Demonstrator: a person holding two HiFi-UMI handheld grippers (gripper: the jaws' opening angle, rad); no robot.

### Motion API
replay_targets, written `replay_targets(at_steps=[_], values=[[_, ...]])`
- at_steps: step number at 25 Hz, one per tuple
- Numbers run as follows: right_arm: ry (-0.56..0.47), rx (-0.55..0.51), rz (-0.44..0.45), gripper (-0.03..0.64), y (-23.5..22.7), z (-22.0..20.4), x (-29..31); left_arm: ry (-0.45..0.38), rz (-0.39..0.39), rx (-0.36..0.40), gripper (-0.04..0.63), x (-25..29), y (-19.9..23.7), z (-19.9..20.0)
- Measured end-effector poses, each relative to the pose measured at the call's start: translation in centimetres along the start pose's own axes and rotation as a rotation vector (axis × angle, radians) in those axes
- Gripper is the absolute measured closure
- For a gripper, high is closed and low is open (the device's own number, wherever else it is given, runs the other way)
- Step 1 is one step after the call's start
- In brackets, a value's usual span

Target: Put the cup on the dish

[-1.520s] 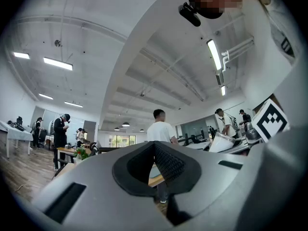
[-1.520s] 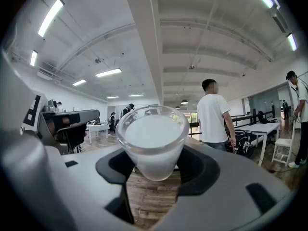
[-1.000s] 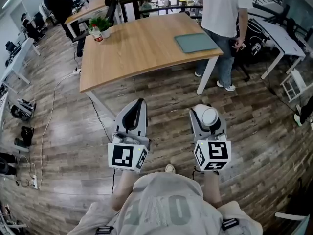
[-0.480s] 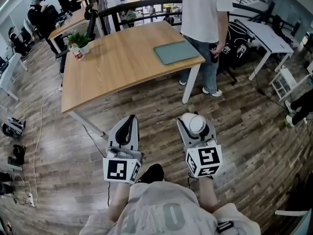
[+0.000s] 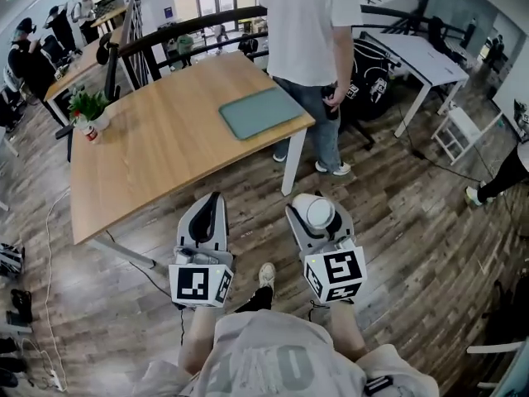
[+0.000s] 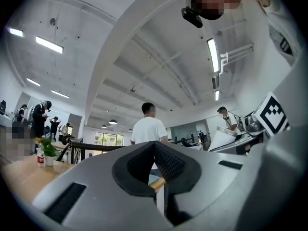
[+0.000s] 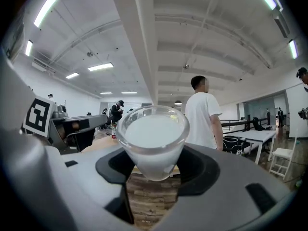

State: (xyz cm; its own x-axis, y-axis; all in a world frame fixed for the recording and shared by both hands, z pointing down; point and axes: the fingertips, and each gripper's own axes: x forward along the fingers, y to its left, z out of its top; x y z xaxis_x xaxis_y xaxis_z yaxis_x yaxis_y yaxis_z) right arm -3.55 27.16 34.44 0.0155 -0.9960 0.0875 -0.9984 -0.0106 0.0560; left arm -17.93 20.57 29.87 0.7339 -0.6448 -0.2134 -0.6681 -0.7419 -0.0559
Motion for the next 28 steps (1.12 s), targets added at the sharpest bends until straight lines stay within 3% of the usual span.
replay_targets(at_steps=[10, 18, 28], values=[[-0.042, 0.001, -0.024, 0.359, -9.7, 4.0, 13.0, -0.048, -0.017, -0.007, 0.586, 16.2, 4.3, -1.6], [-0.025, -0.002, 0.007, 0.36, -13.0, 4.1, 20.5, -0.023, -0.03, 0.014, 0.586, 23.5, 5.8, -3.7], [0.003, -0.023, 0.138, 0.36, -16.6, 4.1, 32.4, 0.012, 0.097, 0.013, 0.586, 32.2, 11.2, -6.8]])
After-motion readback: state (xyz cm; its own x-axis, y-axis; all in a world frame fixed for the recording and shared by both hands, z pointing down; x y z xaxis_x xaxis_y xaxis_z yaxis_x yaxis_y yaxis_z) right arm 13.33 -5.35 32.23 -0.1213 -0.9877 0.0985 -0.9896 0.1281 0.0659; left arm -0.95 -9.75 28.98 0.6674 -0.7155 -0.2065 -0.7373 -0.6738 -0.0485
